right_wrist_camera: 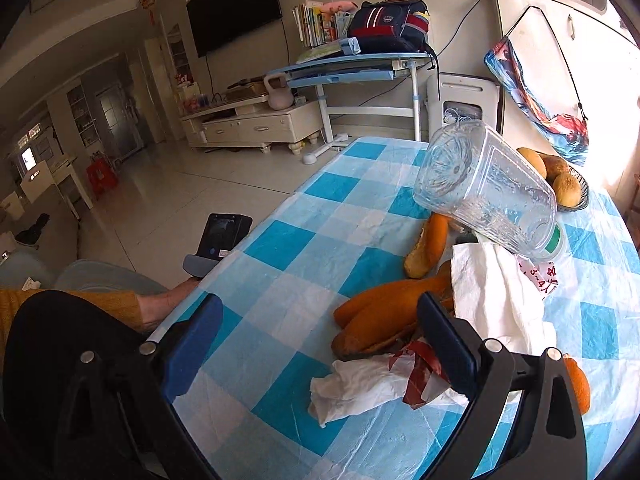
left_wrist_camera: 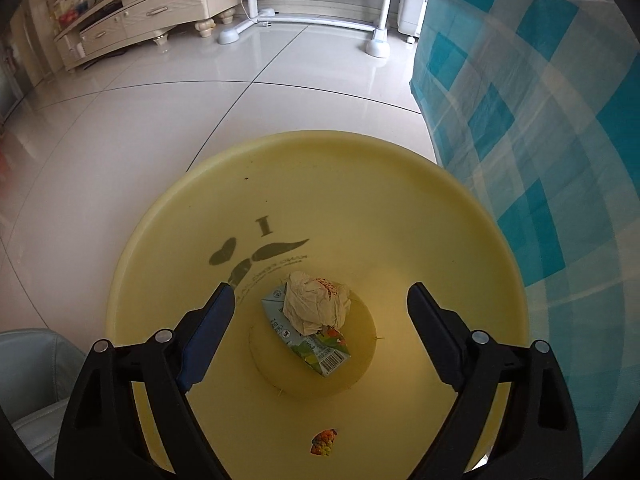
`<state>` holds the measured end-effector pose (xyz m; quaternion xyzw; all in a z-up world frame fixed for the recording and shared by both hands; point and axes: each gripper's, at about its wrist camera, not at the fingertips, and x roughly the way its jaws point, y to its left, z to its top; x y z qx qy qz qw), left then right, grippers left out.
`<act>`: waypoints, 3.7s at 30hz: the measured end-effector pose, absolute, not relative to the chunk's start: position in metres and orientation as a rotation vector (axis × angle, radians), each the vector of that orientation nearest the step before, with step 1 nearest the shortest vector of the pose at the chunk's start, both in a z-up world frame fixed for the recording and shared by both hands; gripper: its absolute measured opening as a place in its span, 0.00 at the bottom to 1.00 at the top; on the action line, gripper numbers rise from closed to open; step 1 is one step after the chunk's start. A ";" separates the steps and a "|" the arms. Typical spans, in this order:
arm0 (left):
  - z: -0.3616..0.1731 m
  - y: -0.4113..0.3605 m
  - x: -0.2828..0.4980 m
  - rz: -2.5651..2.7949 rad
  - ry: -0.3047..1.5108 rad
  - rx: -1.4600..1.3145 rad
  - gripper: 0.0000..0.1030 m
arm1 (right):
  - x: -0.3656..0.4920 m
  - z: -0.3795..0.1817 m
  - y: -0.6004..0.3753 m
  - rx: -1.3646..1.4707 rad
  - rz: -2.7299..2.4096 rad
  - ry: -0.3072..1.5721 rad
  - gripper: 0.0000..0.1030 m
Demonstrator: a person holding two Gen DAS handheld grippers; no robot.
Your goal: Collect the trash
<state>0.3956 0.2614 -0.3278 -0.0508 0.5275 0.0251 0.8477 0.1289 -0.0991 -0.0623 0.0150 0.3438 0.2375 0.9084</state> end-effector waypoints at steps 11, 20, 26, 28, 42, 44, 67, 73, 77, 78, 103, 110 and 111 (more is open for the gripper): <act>-0.298 0.269 0.375 0.047 1.162 -0.118 0.83 | 0.122 -0.056 -0.100 0.045 0.504 0.703 0.90; -0.099 0.265 0.333 0.099 0.849 0.005 0.90 | 0.093 -0.032 -0.126 0.070 0.473 0.659 0.90; 0.011 0.175 0.272 0.007 0.593 0.115 0.93 | 0.067 -0.009 -0.157 0.091 0.422 0.590 0.92; 0.025 0.134 0.253 -0.041 0.559 0.135 0.93 | 0.060 -0.002 -0.169 0.099 0.397 0.567 0.92; 0.016 -0.031 0.164 -0.119 0.549 0.270 0.93 | 0.028 0.003 -0.224 0.102 0.219 0.525 0.93; 0.013 -0.032 0.157 -0.119 0.560 0.260 0.93 | 0.027 0.000 -0.225 0.100 0.215 0.532 0.93; -0.046 0.028 0.172 -0.100 0.722 0.027 0.93 | 0.026 -0.028 -0.199 0.055 0.244 0.595 0.93; -0.054 0.029 0.177 -0.093 0.733 0.010 0.93 | 0.039 -0.035 -0.187 0.036 0.283 0.607 0.93; -0.062 0.024 0.179 -0.093 0.756 0.029 0.93 | 0.059 -0.039 -0.182 0.031 0.303 0.612 0.92; -0.063 0.023 0.180 -0.092 0.761 0.031 0.93 | 0.066 -0.039 -0.181 0.035 0.304 0.613 0.92; -0.085 0.028 0.202 -0.091 0.862 -0.029 0.93 | 0.135 -0.070 -0.199 0.186 0.410 0.763 0.09; -0.092 0.009 0.206 -0.115 0.858 0.048 0.93 | 0.096 -0.063 -0.220 0.249 0.427 0.738 0.08; -0.092 0.004 0.207 -0.122 0.852 0.062 0.93 | 0.092 -0.063 -0.221 0.251 0.429 0.741 0.08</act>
